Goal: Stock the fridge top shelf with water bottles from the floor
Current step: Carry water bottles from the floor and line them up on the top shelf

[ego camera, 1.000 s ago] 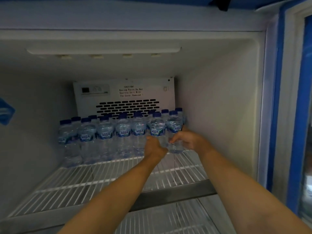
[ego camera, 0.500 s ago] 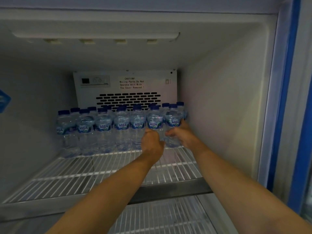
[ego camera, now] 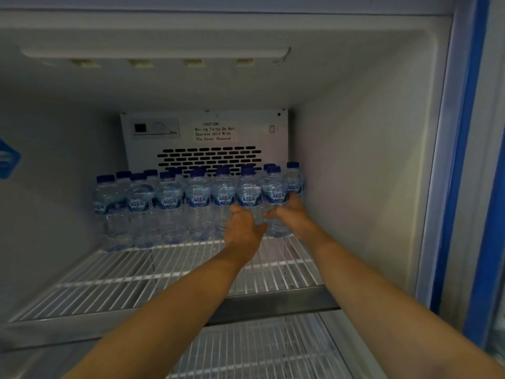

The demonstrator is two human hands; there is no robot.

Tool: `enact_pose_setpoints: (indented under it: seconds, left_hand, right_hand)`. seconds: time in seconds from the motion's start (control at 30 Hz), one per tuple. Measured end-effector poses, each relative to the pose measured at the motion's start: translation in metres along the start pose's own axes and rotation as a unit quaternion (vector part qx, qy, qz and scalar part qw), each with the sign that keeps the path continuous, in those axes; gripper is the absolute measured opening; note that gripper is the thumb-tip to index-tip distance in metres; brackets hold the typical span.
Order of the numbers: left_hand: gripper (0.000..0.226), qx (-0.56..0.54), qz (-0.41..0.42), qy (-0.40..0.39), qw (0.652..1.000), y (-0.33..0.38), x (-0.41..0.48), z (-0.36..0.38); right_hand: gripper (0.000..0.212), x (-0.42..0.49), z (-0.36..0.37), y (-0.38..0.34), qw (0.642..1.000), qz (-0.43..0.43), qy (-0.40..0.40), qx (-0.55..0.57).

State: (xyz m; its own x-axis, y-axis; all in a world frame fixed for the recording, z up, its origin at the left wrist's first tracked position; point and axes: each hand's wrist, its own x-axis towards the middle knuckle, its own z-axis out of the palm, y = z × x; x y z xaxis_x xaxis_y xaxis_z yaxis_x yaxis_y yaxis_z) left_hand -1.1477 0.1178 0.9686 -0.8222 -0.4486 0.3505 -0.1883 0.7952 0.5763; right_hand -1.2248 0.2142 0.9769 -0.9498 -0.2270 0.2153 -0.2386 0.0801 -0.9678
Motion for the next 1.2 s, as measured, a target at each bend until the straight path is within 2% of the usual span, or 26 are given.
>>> enact_pose_setpoints:
  seconds: [0.13,0.27,0.37,0.57,0.7,0.8,0.87,0.97,1.07,1.13,1.2]
  left_hand:
    - [0.063,-0.002,0.005,0.009,1.0,-0.001,0.002,0.002]
    - [0.067,0.009,0.013,0.007,1.0,-0.001,0.004,0.003]
    - [0.068,0.024,0.01,0.005,1.0,0.001,0.003,0.003]
    - [0.066,0.085,-0.004,0.001,0.996,0.002,0.001,-0.004]
    - [0.064,0.109,0.028,-0.002,0.994,-0.003,-0.002,-0.013]
    - [0.06,0.116,0.043,-0.035,0.992,-0.008,-0.006,-0.02]
    - [0.055,0.137,0.056,-0.075,0.986,-0.012,-0.011,-0.028]
    - [0.047,0.15,0.08,-0.172,0.97,-0.022,-0.028,-0.043]
    - [0.052,0.141,0.075,-0.255,0.954,-0.036,-0.048,-0.061]
    - [0.055,0.155,0.085,-0.272,0.946,-0.04,-0.06,-0.075]
    - [0.05,0.144,0.091,-0.241,0.956,-0.043,-0.074,-0.093]
  right_hand:
    - [0.064,-0.004,-0.002,-0.003,1.0,0.0,0.009,-0.01]
    - [0.07,-0.004,0.0,-0.001,1.0,-0.008,0.012,0.006]
    - [0.066,-0.005,0.0,0.0,1.0,-0.014,0.011,0.012]
    - [0.067,-0.004,0.002,-0.004,1.0,-0.003,0.021,-0.023]
    - [0.063,-0.006,0.004,-0.006,0.999,-0.003,0.034,-0.03]
    - [0.058,-0.006,0.005,-0.004,0.997,-0.014,0.049,-0.05]
    - [0.063,-0.009,0.005,-0.006,0.997,-0.013,0.047,-0.066]
    - [0.068,-0.02,0.0,-0.014,0.996,0.021,0.023,-0.087]
    - [0.068,-0.039,-0.005,-0.023,0.985,0.081,-0.011,-0.149]
    - [0.071,-0.055,-0.006,-0.029,0.976,0.103,-0.032,-0.19]
    - [0.07,-0.079,-0.005,-0.036,0.964,0.115,-0.049,-0.235]
